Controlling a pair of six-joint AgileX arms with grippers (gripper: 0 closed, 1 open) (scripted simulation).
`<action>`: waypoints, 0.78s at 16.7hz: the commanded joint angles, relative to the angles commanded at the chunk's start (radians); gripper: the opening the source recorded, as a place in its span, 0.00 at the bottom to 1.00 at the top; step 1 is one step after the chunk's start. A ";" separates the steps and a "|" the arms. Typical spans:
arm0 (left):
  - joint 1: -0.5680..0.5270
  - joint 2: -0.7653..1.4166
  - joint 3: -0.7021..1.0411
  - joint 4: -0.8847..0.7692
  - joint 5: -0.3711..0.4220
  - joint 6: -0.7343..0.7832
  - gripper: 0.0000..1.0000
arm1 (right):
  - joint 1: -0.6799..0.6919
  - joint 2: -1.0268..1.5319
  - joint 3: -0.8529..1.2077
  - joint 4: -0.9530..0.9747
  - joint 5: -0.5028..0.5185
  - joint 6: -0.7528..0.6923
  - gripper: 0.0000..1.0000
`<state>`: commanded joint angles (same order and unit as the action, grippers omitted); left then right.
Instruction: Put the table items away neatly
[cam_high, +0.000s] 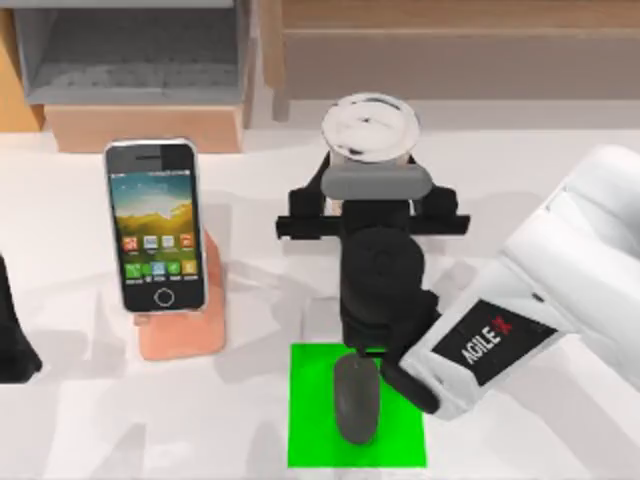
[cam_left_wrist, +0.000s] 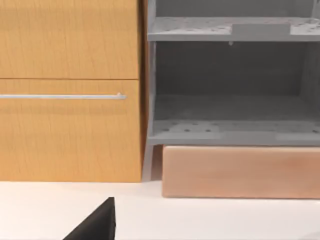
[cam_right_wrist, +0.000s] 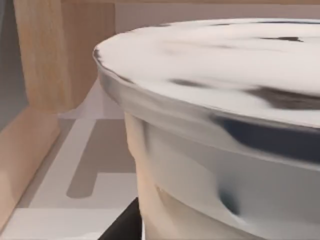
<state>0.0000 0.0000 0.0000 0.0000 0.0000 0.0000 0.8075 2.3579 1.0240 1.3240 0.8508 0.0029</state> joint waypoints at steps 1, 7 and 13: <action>0.000 0.000 0.000 0.000 0.000 0.000 1.00 | 0.000 0.000 0.000 0.000 0.000 0.000 0.02; 0.000 0.000 0.000 0.000 0.000 0.000 1.00 | 0.000 0.000 0.000 0.000 0.000 0.000 0.00; 0.000 0.000 0.000 0.000 0.000 0.000 1.00 | 0.002 -0.024 -0.005 -0.019 0.000 0.002 0.00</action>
<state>0.0000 0.0000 0.0000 0.0000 0.0000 0.0000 0.8100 2.3339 1.0195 1.3053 0.8508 0.0044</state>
